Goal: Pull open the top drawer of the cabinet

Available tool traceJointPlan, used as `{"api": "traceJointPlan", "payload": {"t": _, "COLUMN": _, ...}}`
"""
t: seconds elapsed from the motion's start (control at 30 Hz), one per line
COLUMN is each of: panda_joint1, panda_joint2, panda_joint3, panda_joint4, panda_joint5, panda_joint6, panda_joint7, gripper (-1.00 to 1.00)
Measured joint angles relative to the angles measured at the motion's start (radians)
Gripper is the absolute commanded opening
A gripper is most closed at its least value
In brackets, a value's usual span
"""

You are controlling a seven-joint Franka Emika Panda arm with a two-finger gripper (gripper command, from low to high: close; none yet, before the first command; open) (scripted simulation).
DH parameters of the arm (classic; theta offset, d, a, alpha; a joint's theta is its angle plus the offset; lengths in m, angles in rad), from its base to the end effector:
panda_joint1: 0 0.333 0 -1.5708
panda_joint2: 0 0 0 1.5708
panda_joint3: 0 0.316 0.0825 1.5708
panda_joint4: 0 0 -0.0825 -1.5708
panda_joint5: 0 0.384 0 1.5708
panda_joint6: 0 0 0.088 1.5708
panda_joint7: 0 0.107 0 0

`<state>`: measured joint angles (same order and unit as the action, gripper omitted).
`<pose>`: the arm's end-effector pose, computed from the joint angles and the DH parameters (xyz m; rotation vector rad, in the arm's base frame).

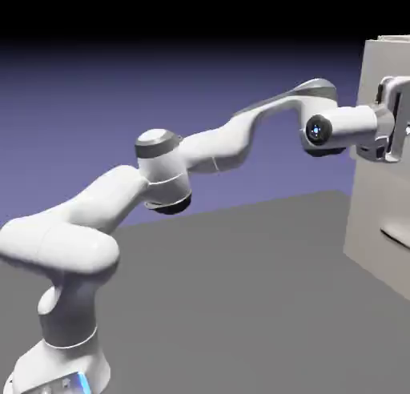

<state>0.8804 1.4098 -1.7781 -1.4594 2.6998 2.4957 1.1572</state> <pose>0.7177 -0.0416 0.5282 -0.6142 1.4806 -0.6136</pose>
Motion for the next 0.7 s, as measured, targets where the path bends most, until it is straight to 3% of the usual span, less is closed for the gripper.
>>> {"api": "traceJointPlan", "payload": {"t": 0.7, "panda_joint1": 0.497, "panda_joint2": 0.012, "panda_joint3": -0.152, "panda_joint4": -0.761, "panda_joint5": -0.042, "panda_joint6": -0.271, "panda_joint7": -0.137, "gripper": -1.00}}
